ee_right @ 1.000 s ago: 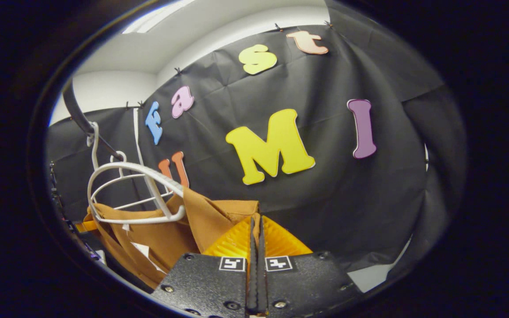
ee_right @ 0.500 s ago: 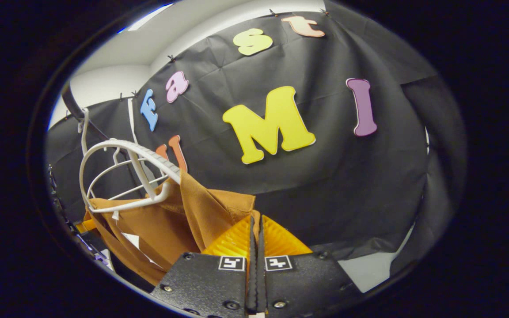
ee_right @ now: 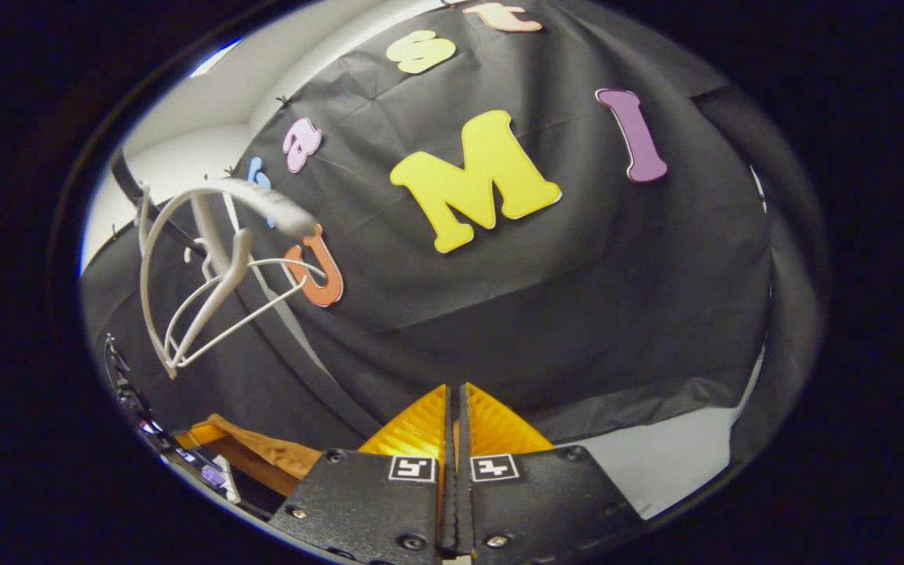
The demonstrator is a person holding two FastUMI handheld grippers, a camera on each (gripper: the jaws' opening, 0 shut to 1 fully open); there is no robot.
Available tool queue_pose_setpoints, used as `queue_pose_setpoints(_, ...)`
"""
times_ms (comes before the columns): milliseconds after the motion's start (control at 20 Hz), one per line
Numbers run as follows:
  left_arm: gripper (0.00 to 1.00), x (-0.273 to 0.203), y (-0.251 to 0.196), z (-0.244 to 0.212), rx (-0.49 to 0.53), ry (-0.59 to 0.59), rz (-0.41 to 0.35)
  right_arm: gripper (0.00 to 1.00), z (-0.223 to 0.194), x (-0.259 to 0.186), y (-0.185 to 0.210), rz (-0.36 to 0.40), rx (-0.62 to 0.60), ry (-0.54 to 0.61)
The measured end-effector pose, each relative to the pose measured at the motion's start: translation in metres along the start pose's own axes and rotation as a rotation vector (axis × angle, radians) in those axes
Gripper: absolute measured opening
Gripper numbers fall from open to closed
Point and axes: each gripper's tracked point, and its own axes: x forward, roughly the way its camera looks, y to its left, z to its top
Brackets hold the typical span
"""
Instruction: Grasp the clothes on the hanger with both hands and then place them into the laundry hamper below.
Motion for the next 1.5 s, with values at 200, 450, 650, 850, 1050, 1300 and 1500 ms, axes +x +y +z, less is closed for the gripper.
queue_pose_setpoints(200,0.0,-0.006,-0.024,-0.029,0.078,0.041,-0.046,0.03,-0.015,-0.016,0.002,0.016,-0.053,0.007)
queue_pose_setpoints(450,0.05,-0.058,-0.06,0.033,0.15,-0.112,-0.096,0.03,-0.064,-0.033,-0.001,0.028,-0.088,0.085)
queue_pose_setpoints(650,0.0,-0.102,-0.062,0.104,0.126,-0.255,-0.096,0.04,-0.097,-0.041,0.007,0.046,-0.127,0.145)
queue_pose_setpoints(850,0.05,-0.15,-0.071,0.176,0.164,-0.403,-0.107,0.03,-0.106,-0.049,0.032,0.097,-0.161,0.165)
queue_pose_setpoints(1050,0.0,-0.197,-0.092,0.228,0.173,-0.556,-0.137,0.03,-0.105,-0.06,0.064,0.164,-0.16,0.158)
queue_pose_setpoints(1300,0.05,-0.159,-0.106,0.167,0.167,-0.416,-0.163,0.04,-0.125,-0.059,0.069,0.168,-0.173,0.212)
queue_pose_setpoints(1500,0.05,-0.116,-0.105,0.067,0.105,-0.191,-0.168,0.04,-0.16,-0.063,0.043,0.075,-0.193,0.3)
